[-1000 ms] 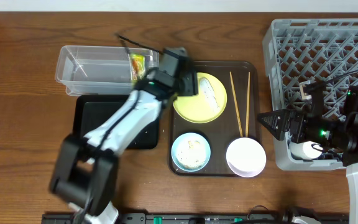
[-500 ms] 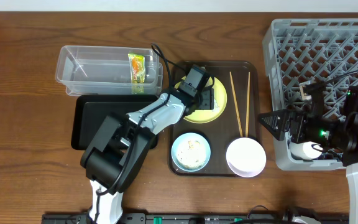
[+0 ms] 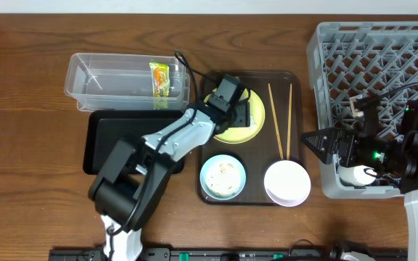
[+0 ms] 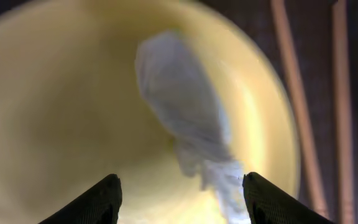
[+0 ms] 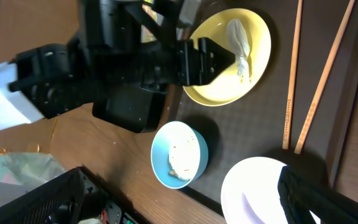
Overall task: Sort waste into correct bins and load items into the dishwasher rack
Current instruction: 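Grasp the white tissue on the yellow plate with the left gripper, then carry the tissue left and drop it into the clear plastic bin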
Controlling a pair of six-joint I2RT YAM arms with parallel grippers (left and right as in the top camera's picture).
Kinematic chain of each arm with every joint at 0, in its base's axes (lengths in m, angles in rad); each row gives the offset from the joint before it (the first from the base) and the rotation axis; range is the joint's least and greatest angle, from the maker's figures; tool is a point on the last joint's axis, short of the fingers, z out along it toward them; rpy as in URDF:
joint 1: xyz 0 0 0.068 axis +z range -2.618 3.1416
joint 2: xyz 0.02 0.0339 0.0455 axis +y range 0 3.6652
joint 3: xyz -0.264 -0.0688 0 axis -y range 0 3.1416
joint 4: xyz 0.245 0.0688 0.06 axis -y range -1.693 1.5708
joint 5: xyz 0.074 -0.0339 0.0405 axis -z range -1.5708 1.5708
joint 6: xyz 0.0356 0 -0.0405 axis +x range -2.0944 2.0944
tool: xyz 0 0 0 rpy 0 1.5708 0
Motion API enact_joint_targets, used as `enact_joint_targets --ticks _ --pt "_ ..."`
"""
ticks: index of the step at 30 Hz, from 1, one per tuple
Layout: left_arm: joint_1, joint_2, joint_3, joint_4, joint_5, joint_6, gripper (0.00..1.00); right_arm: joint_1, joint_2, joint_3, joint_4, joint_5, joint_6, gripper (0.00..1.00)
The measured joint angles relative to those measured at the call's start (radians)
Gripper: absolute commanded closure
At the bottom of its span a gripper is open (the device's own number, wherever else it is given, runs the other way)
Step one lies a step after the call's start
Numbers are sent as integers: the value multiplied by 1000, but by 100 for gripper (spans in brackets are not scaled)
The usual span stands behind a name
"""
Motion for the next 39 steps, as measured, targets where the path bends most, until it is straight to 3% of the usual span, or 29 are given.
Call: enact_joint_targets --ticks 7,15,21,28,39 --pt "-2 -27 0 51 -19 -14 35 0 0 0 0 0 0 3" --pt "-11 57 0 119 -22 -22 59 0 0 0 0 0 -1 3" --pt "-45 77 0 118 -31 -18 94 0 0 0 0 0 -3 4" --pt "-6 43 -1 28 -31 -10 94 0 0 0 0 0 -3 4" --pt "229 -352 -1 -103 -108 60 94 0 0 0 0 0 -4 4"
